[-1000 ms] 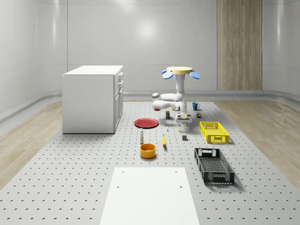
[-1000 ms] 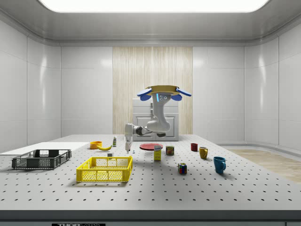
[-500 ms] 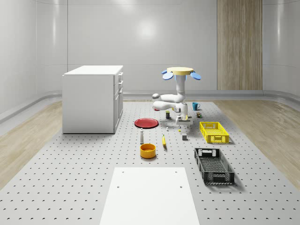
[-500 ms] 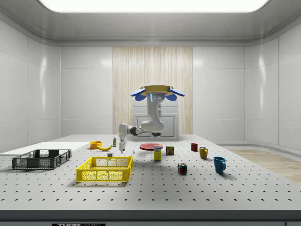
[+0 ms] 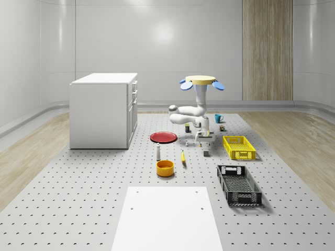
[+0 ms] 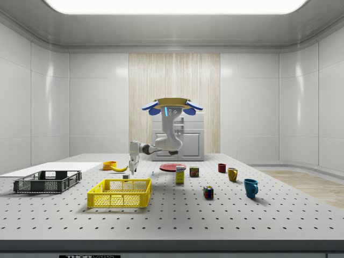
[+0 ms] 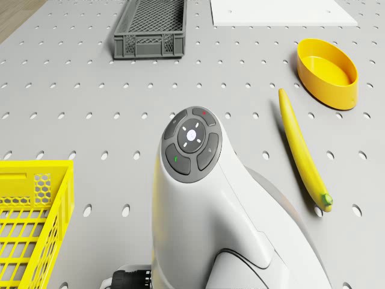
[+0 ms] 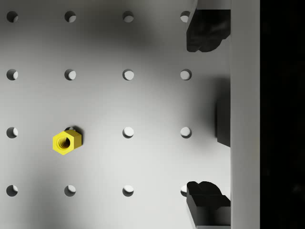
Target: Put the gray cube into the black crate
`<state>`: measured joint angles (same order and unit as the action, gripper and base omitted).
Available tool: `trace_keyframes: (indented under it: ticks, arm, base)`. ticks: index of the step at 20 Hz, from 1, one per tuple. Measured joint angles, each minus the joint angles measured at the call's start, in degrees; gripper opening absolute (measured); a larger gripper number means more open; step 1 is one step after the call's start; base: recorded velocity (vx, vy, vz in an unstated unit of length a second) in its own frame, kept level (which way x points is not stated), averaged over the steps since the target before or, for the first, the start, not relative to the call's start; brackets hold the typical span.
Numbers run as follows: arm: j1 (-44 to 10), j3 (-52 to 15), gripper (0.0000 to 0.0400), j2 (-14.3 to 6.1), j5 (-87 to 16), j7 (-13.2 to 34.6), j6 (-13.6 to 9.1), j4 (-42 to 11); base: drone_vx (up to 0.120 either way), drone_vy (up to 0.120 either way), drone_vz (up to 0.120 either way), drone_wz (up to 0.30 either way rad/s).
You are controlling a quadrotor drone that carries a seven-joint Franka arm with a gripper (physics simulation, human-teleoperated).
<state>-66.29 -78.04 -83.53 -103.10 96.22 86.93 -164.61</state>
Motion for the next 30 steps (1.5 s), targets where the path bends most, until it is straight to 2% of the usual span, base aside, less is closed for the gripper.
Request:
trace_keyframes:
  ticks: [12,27,30]
  arm:
    - [-0.3,-0.2,0.04,-1.3,0.5,0.2,1.2,0.1]
    - [-1.2,6.8,0.04,-2.6,-5.9,0.2,4.8,1.6]
    - [-1.2,7.3,0.0327,-2.6,-6.3,0.2,5.0,1.8]
  base:
    - [0.12,-0.013,0.0,0.0]
    - [0.0,0.0,0.0,0.0]
    - [0.0,0.0,0.0,0.0]
